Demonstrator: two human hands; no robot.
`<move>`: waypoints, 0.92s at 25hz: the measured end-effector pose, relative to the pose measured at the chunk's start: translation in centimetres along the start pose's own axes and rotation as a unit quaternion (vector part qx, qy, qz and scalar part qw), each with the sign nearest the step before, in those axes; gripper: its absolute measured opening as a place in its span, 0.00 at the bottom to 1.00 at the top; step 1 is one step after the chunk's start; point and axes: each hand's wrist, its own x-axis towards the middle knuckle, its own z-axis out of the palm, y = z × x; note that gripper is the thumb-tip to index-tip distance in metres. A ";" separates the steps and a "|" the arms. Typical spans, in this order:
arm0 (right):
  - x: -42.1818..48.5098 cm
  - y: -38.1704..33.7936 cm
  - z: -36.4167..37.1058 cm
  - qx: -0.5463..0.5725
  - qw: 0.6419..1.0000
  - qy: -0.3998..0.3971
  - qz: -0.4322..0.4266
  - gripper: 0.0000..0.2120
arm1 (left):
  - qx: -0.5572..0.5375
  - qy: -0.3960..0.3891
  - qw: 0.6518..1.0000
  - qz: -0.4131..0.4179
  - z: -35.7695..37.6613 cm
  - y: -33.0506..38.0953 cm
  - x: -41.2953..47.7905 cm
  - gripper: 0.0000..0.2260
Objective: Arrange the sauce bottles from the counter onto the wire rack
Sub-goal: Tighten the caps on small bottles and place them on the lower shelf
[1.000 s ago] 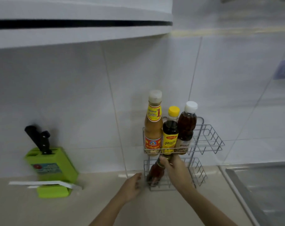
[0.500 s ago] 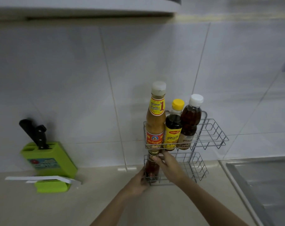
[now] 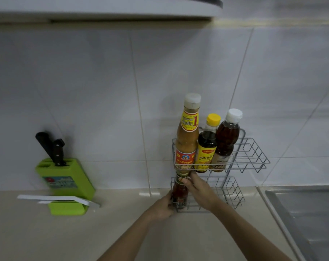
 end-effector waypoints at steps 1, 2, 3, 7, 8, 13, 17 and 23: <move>0.1 -0.1 -0.3 -0.002 1.000 -0.008 0.003 0.18 | 0.012 0.005 1.000 -0.005 0.1 0.1 0.0 0.38; 0.4 -0.1 -0.7 -0.007 1.000 -0.021 0.005 0.18 | 0.020 0.008 1.000 -0.005 0.1 0.4 -0.1 0.39; 0.5 -0.2 -1.1 -0.014 0.999 -0.039 0.009 0.18 | 0.033 0.005 0.999 -0.010 -0.1 0.7 -0.1 0.39; -1.1 -0.5 -2.4 -0.076 0.997 -0.006 0.019 0.22 | 0.136 0.003 0.990 -0.036 -1.8 2.1 -1.9 0.31; -2.0 -0.8 -2.7 -0.082 0.996 0.039 0.018 0.20 | 0.150 0.000 0.988 -0.040 -2.5 2.4 -2.7 0.27; -8.1 -2.4 -2.1 -0.090 0.990 0.109 0.016 0.03 | 0.164 -0.041 0.985 -0.040 -4.4 1.1 -10.5 0.17; -13.3 -7.8 1.0 -0.108 0.991 0.013 -0.073 0.07 | 0.206 -0.050 0.976 -0.054 -5.7 -3.8 -16.8 0.19; -17.9 -16.0 8.5 -0.284 0.922 -0.131 -0.227 0.15 | 0.197 -0.029 0.973 -0.118 -3.2 -9.3 -25.4 0.23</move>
